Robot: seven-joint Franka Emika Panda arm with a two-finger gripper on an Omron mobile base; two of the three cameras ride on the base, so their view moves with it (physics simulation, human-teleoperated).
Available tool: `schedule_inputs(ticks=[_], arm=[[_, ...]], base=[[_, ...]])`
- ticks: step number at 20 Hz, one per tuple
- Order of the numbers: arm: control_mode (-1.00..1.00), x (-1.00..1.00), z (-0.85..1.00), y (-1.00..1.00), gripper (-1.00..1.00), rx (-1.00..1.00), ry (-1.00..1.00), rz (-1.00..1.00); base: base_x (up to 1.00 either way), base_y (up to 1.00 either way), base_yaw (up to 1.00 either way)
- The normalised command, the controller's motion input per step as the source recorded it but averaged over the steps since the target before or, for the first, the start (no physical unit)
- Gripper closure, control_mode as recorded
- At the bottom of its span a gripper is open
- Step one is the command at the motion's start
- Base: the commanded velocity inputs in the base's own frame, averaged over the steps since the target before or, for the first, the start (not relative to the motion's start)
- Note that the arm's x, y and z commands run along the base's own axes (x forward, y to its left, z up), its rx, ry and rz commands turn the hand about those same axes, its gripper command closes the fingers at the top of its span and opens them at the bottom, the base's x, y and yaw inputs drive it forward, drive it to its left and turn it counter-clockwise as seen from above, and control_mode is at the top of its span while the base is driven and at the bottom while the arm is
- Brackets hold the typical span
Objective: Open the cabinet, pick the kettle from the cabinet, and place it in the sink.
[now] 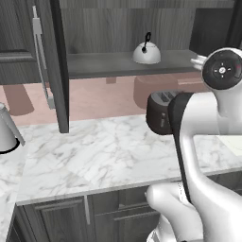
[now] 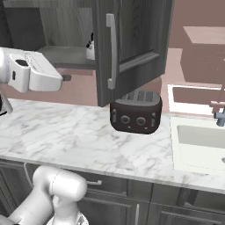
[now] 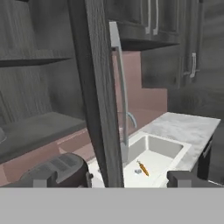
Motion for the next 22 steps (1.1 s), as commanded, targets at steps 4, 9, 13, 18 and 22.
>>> schedule_inputs(ticks=[4,9,13,18,22], arm=[[-1.00,0.18,-0.02,0.03,-1.00,0.04,0.00,-0.01],[-1.00,0.26,-0.08,0.00,-1.00,0.13,-0.02,0.00],[-1.00,0.29,-0.14,-0.03,-1.00,0.23,-0.06,0.00],[-1.00,0.31,-0.17,0.02,-1.00,0.13,-0.17,-0.01],[-1.00,0.33,-0.16,0.03,-1.00,0.10,-0.19,-0.07]], base=[[0.00,0.00,0.00],[0.00,0.00,0.00],[0.00,0.00,0.00],[0.00,0.00,0.00],[0.00,0.00,0.00]])
